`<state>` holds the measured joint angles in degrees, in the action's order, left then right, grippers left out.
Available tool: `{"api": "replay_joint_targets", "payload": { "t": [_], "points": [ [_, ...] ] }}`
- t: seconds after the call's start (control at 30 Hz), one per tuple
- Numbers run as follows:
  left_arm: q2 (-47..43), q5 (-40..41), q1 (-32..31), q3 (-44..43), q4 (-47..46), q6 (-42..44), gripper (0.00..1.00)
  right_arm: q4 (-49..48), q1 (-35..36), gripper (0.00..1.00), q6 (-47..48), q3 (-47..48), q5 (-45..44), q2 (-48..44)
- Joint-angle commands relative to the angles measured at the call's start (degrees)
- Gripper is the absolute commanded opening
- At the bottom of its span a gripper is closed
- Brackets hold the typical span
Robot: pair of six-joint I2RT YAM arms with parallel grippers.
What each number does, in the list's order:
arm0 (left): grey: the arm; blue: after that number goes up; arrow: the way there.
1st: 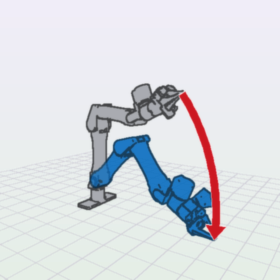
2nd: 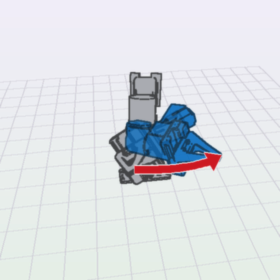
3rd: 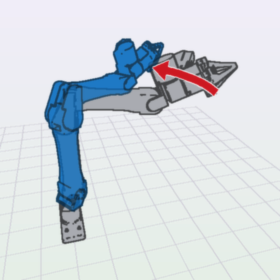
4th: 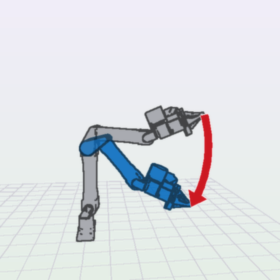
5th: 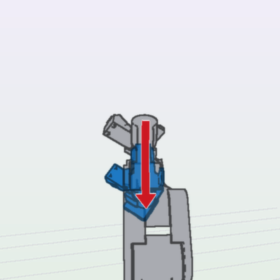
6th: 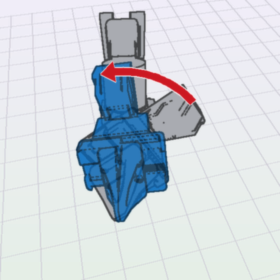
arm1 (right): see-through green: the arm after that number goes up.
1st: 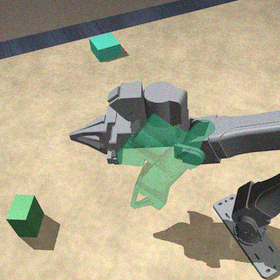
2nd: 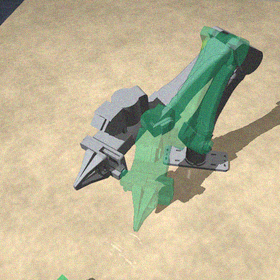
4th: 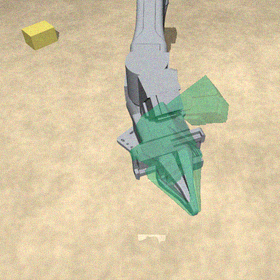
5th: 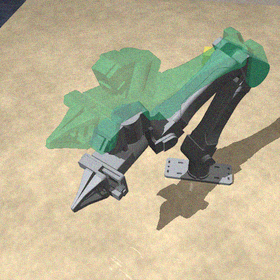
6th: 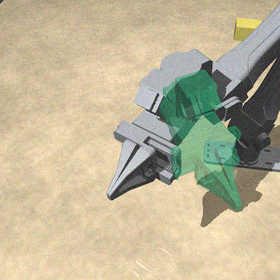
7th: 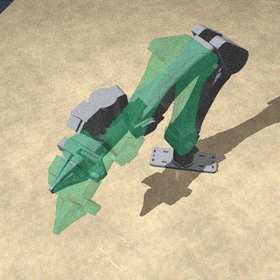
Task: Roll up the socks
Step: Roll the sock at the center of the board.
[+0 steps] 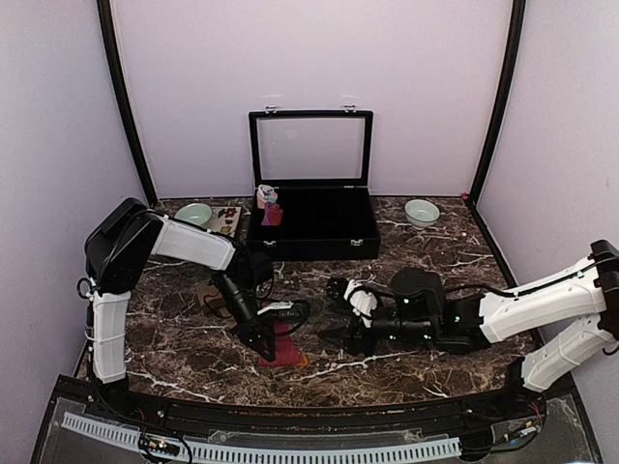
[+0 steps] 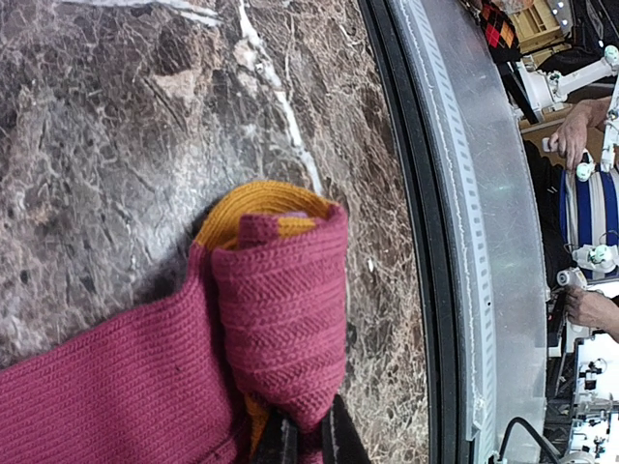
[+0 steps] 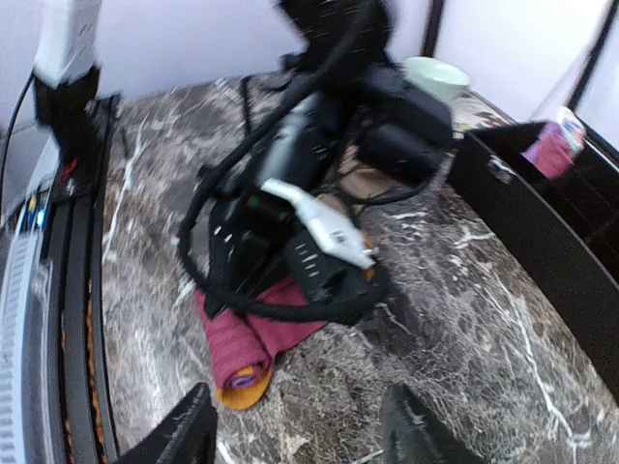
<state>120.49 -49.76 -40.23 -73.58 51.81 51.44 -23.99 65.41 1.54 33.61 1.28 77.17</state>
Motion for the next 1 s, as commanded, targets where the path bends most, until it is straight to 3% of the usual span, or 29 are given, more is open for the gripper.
{"api": "replay_joint_targets", "payload": {
  "t": [0.0,0.3,0.63,0.97],
  "points": [
    [4.8,14.6,0.1,2.1,1.8,0.7,0.03,2.5,3.4,0.66,4.3,2.8,7.5,3.8],
    [5.3,15.7,0.1,2.0,1.9,1.1,0.03,6.6,6.6,0.63,13.2,10.4,10.4,16.6],
    [5.7,16.5,0.1,1.0,2.3,1.3,0.05,6.6,7.1,0.57,23.6,19.0,6.4,29.6],
    [6.1,17.4,0.2,0.7,3.0,1.5,0.05,6.3,7.1,0.49,24.9,22.1,5.0,34.6]
  ]
}}
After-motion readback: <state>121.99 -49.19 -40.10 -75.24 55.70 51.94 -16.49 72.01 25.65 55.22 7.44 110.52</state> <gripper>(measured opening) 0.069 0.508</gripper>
